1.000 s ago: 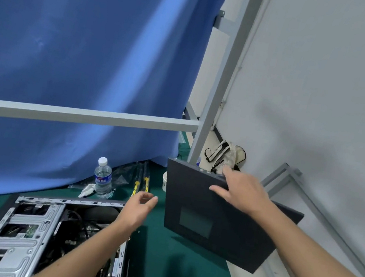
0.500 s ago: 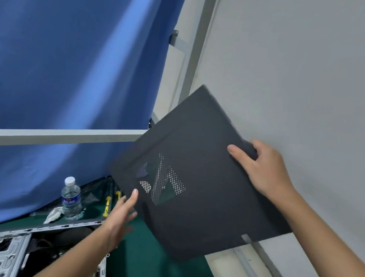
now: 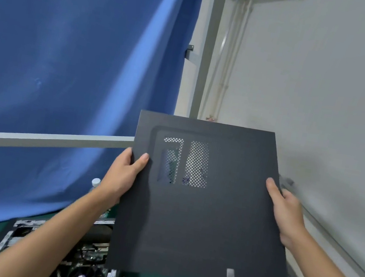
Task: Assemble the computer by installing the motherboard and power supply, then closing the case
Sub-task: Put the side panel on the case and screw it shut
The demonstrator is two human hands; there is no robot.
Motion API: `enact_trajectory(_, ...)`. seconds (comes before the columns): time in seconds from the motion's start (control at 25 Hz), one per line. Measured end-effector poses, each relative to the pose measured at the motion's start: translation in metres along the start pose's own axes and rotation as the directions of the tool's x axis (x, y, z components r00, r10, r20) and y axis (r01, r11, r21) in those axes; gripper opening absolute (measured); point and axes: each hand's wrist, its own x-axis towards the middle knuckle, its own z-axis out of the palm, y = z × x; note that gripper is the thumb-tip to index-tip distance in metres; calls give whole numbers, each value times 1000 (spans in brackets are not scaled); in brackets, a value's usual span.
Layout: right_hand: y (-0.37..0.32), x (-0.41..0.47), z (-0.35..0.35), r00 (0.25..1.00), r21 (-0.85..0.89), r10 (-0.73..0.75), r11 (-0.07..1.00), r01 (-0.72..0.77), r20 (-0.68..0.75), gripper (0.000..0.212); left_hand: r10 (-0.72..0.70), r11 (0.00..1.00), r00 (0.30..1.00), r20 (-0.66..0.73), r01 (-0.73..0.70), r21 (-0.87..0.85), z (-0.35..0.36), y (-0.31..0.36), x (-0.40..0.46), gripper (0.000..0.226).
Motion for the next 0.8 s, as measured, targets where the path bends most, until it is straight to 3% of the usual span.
enact_trajectory(0.16,13,5,20,999,34,28,999,-29,17,59,-6,1000,1000,-26,7,16,-13,28,-5,16)
enact_trajectory(0.4,9,-4,43,994,58,-39,998,34,98,40,-110,994,994,15,110,-3,-54,42,-29,20)
enact_trajectory(0.56,7,-11,67,942,19,176,982,-189,287,29,-255,966,959,-124,246,-81,-86,40,-37,13)
enact_trajectory(0.68,9,-26,96,868,-11,331,936,-352,369,28,-378,926,915,-144,372,-67,-120,25,-45,14)
enact_trajectory(0.8,15,-44,133,817,-75,414,904,-421,401,34,-466,884,873,-141,466,-36,-158,2,-49,20)
